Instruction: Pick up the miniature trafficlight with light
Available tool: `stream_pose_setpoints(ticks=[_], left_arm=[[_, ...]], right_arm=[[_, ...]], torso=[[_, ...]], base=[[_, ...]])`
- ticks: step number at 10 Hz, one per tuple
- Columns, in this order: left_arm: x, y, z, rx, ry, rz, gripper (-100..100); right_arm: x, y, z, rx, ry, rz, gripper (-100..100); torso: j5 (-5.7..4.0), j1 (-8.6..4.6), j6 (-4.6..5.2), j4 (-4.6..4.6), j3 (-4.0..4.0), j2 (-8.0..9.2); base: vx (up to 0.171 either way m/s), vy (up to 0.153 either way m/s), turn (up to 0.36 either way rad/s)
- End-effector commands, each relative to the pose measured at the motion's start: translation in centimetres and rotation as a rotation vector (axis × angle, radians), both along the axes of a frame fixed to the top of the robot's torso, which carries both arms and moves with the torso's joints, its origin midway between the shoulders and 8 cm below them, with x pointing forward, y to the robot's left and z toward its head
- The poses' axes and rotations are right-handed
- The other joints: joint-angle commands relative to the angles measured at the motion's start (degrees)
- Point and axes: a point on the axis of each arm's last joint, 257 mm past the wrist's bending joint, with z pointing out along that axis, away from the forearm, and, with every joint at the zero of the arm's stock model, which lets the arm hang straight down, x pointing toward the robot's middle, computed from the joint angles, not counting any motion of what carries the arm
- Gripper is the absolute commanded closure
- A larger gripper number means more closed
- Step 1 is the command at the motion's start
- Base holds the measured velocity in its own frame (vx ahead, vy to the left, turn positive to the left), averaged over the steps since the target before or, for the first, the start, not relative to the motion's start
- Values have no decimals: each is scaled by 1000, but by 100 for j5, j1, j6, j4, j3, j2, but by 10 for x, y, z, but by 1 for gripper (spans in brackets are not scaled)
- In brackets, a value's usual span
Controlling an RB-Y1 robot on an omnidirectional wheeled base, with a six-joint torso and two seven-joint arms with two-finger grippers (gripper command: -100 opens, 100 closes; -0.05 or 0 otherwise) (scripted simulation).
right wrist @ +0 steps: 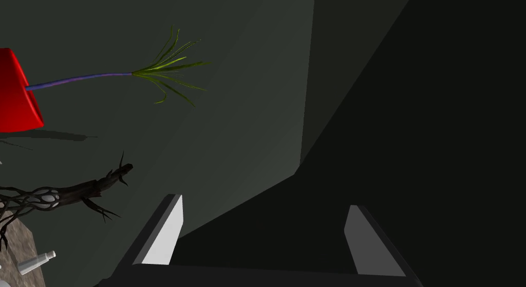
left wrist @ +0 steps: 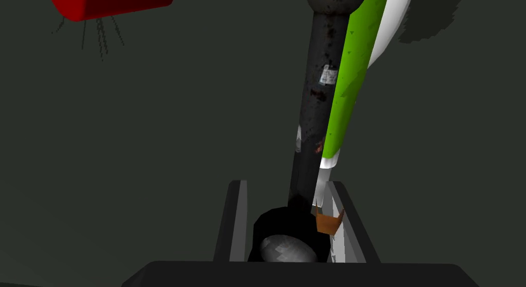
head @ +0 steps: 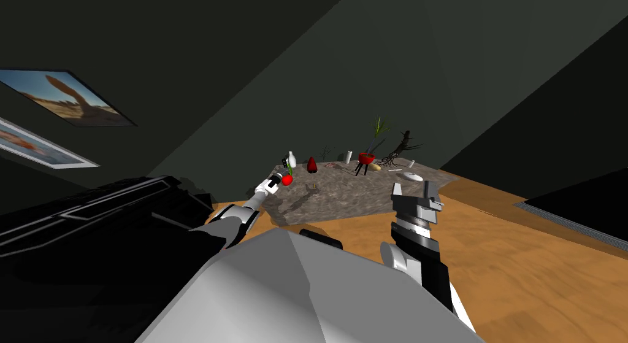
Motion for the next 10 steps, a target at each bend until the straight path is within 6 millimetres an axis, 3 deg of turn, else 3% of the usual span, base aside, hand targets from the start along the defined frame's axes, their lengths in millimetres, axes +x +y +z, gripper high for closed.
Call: stream_pose_setpoints(ticks=[1,3,4,5,6,7,8,9,10], left_arm=[[-13,9,-12,-20,20,35,100],[-22,8,-17,-14,24,30,100],[-19,3,-7,-11,4,18,100],[-32,16,-20,-27,28,60,100],[-40,14,-22,-21,27,54,100],[-38,8,-11,-16,5,40,100],[-52,21,-20,-28,24,81,100],[-58,20,-23,-24,26,79,100],[-57,14,-12,-19,5,65,100]], right_arm=[[0,0,0,0,0,0,0],[0,0,0,0,0,0,0],[0,0,0,0,0,0,0],[0,0,0,0,0,0,0],[0,0,0,0,0,0,0],[0,0,0,0,0,0,0],[0,0,0,0,0,0,0],[0,0,0,0,0,0,0],[0,0,0,0,0,0,0]], torso=[[0,0,0,0,0,0],[21,13,11,-23,-21,-20],[30,15,4,-32,-26,-20],[30,14,4,-32,-26,-19],[36,22,11,-36,-29,-23],[44,28,8,-44,-36,-30],[43,24,9,-42,-36,-30],[47,28,14,-45,-39,-34],[50,32,7,-48,-41,-34]], base=[[15,12,-161],[16,24,-58],[3,2,24],[15,22,-140],[21,33,-113],[8,14,-8],[20,21,-156],[23,29,-114],[9,16,8]])
